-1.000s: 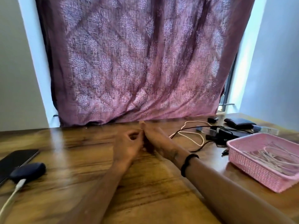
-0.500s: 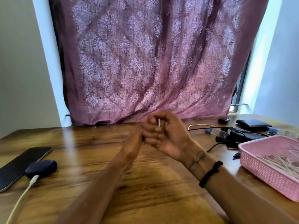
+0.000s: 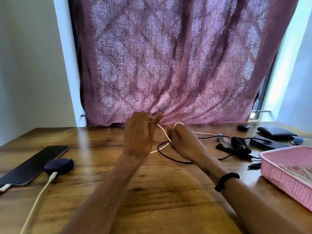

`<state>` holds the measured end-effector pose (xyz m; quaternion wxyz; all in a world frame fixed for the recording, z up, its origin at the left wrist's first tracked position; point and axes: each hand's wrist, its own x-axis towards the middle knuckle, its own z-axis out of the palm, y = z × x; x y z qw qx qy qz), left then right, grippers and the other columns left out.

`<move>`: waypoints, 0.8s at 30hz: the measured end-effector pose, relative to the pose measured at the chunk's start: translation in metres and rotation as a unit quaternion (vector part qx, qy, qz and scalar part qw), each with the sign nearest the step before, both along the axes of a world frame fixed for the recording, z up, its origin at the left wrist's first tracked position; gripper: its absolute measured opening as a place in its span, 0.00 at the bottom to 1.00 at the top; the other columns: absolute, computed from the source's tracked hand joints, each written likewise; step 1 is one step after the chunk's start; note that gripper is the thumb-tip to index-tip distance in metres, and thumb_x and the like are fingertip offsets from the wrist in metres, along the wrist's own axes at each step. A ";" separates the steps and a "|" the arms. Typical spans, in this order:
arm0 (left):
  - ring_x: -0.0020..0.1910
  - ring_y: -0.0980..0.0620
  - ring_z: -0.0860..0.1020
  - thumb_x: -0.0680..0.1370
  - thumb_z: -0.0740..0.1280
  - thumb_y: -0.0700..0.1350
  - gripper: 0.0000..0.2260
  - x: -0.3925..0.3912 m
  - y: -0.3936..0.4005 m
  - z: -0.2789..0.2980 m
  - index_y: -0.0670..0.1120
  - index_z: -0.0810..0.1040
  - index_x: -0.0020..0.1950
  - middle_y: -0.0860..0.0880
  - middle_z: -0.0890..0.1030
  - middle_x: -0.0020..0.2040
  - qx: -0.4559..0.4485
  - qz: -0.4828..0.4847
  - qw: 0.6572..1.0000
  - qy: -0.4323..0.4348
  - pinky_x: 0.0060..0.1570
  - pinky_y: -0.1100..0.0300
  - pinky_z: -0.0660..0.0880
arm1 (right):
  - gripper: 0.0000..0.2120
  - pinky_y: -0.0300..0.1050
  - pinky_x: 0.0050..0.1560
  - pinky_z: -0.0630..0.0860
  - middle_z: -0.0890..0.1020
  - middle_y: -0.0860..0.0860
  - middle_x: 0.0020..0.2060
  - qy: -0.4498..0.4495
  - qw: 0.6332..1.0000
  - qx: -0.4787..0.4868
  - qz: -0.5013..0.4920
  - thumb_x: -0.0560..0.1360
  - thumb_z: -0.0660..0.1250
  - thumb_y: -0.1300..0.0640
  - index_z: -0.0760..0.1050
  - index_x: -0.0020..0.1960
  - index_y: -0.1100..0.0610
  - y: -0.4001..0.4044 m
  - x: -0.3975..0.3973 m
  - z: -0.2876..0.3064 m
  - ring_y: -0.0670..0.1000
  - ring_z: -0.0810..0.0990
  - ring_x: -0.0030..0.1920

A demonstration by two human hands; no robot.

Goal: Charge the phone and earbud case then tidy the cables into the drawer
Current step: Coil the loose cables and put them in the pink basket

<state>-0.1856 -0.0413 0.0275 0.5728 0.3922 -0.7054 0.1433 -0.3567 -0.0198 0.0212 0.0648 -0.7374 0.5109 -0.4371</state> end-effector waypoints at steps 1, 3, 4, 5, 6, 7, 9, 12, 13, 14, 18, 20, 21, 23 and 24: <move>0.35 0.50 0.65 0.84 0.61 0.57 0.20 0.008 -0.002 0.003 0.49 0.69 0.35 0.55 0.65 0.32 -0.003 0.018 0.999 0.042 0.38 0.51 0.63 | 0.25 0.43 0.30 0.69 0.76 0.47 0.25 -0.003 0.998 0.058 0.030 0.86 0.54 0.45 0.70 0.34 0.56 0.004 0.005 0.001 0.43 0.72 0.23; 0.34 0.48 0.65 0.84 0.58 0.60 0.22 0.019 -0.004 0.003 0.49 0.65 0.34 0.54 0.64 0.30 0.007 0.045 0.996 0.078 0.37 0.52 0.61 | 0.31 0.39 0.24 0.56 0.66 0.49 0.21 -0.147 0.932 0.281 0.174 0.84 0.47 0.35 0.65 0.33 0.56 0.014 0.015 0.007 0.47 0.60 0.19; 0.32 0.47 0.65 0.84 0.58 0.60 0.23 0.019 -0.002 0.002 0.50 0.64 0.33 0.54 0.63 0.29 0.016 0.045 0.995 0.085 0.36 0.52 0.60 | 0.31 0.38 0.23 0.49 0.61 0.49 0.21 -0.237 0.853 0.376 0.274 0.83 0.46 0.32 0.63 0.33 0.55 0.020 0.019 0.011 0.47 0.53 0.20; 0.31 0.46 0.66 0.84 0.59 0.59 0.23 0.017 -0.001 0.000 0.50 0.64 0.32 0.54 0.63 0.27 0.041 0.041 0.993 0.100 0.35 0.52 0.61 | 0.30 0.38 0.23 0.44 0.58 0.49 0.22 -0.316 0.768 0.421 0.366 0.83 0.46 0.33 0.61 0.35 0.55 0.023 0.023 0.015 0.46 0.49 0.21; 0.30 0.45 0.68 0.84 0.59 0.58 0.23 0.011 0.002 -0.002 0.50 0.65 0.32 0.53 0.66 0.26 0.071 0.032 0.990 0.115 0.34 0.53 0.61 | 0.26 0.40 0.23 0.42 0.57 0.49 0.23 -0.368 0.701 0.426 0.437 0.84 0.48 0.37 0.61 0.36 0.55 0.027 0.025 0.020 0.46 0.47 0.22; 0.29 0.43 0.72 0.85 0.58 0.57 0.23 0.005 0.004 -0.004 0.49 0.68 0.32 0.51 0.71 0.26 0.099 0.026 0.987 0.123 0.34 0.54 0.62 | 0.23 0.42 0.24 0.43 0.56 0.49 0.24 -0.407 0.661 0.406 0.483 0.84 0.49 0.41 0.61 0.37 0.55 0.028 0.025 0.024 0.47 0.48 0.23; 0.31 0.40 0.78 0.86 0.57 0.53 0.23 -0.008 0.009 -0.011 0.45 0.77 0.36 0.43 0.80 0.31 0.104 0.028 0.991 0.076 0.33 0.57 0.62 | 0.17 0.44 0.27 0.46 0.57 0.48 0.26 -0.473 0.632 0.340 0.511 0.82 0.50 0.48 0.65 0.39 0.56 0.029 0.020 0.031 0.47 0.49 0.25; 0.34 0.38 0.81 0.84 0.57 0.49 0.16 -0.033 0.021 -0.023 0.44 0.80 0.43 0.41 0.84 0.37 0.072 -0.013 0.996 -0.054 0.31 0.54 0.65 | 0.15 0.41 0.32 0.60 0.67 0.48 0.30 -0.575 0.629 0.232 0.468 0.83 0.53 0.54 0.73 0.43 0.56 0.022 0.006 0.041 0.47 0.62 0.29; 0.37 0.39 0.82 0.84 0.55 0.51 0.16 -0.040 0.028 -0.025 0.46 0.79 0.46 0.42 0.84 0.40 0.092 -0.029 0.990 -0.100 0.33 0.52 0.67 | 0.15 0.41 0.35 0.68 0.72 0.49 0.32 -0.597 0.646 0.189 0.437 0.84 0.54 0.55 0.75 0.45 0.57 0.018 0.000 0.043 0.47 0.69 0.31; 0.40 0.39 0.82 0.84 0.54 0.54 0.17 -0.046 0.031 -0.027 0.47 0.78 0.48 0.43 0.84 0.42 0.099 -0.041 0.984 -0.143 0.35 0.52 0.68 | 0.14 0.42 0.39 0.75 0.77 0.50 0.34 -0.595 0.688 0.135 0.392 0.85 0.56 0.56 0.77 0.47 0.58 0.014 -0.006 0.045 0.48 0.76 0.35; 0.45 0.40 0.82 0.84 0.59 0.58 0.16 -0.046 0.034 -0.005 0.48 0.80 0.51 0.44 0.84 0.44 0.083 -0.025 0.980 -0.180 0.38 0.51 0.69 | 0.15 0.40 0.44 0.81 0.85 0.52 0.39 -0.310 0.944 -0.058 0.094 0.87 0.56 0.56 0.78 0.48 0.61 0.004 -0.015 0.039 0.48 0.84 0.40; 0.49 0.43 0.82 0.82 0.59 0.61 0.17 -0.034 0.031 0.009 0.51 0.80 0.57 0.47 0.85 0.48 0.101 -0.004 0.981 -0.167 0.43 0.50 0.73 | 0.14 0.34 0.40 0.76 0.82 0.50 0.38 -0.142 0.983 -0.111 0.031 0.87 0.57 0.57 0.76 0.46 0.59 0.007 -0.012 0.034 0.44 0.82 0.39; 0.49 0.45 0.82 0.81 0.59 0.63 0.18 -0.026 0.029 0.011 0.52 0.81 0.56 0.49 0.84 0.49 0.106 0.009 0.982 -0.156 0.43 0.50 0.74 | 0.14 0.36 0.39 0.74 0.81 0.49 0.38 -0.067 0.989 -0.134 0.015 0.86 0.57 0.57 0.75 0.44 0.58 0.009 -0.010 0.031 0.45 0.80 0.39; 0.46 0.45 0.80 0.80 0.60 0.62 0.19 -0.010 0.024 0.012 0.49 0.79 0.50 0.49 0.80 0.46 0.065 0.008 0.991 -0.119 0.42 0.50 0.74 | 0.16 0.46 0.40 0.72 0.77 0.50 0.37 0.037 0.985 -0.168 0.002 0.86 0.58 0.57 0.73 0.41 0.58 0.010 -0.004 0.027 0.48 0.77 0.38; 0.46 0.45 0.79 0.80 0.60 0.61 0.18 -0.003 0.020 0.009 0.47 0.78 0.49 0.49 0.78 0.46 0.040 -0.001 0.993 -0.112 0.42 0.50 0.74 | 0.17 0.50 0.41 0.72 0.76 0.50 0.36 0.062 0.983 -0.176 0.006 0.86 0.57 0.56 0.72 0.39 0.58 0.010 -0.002 0.025 0.49 0.75 0.37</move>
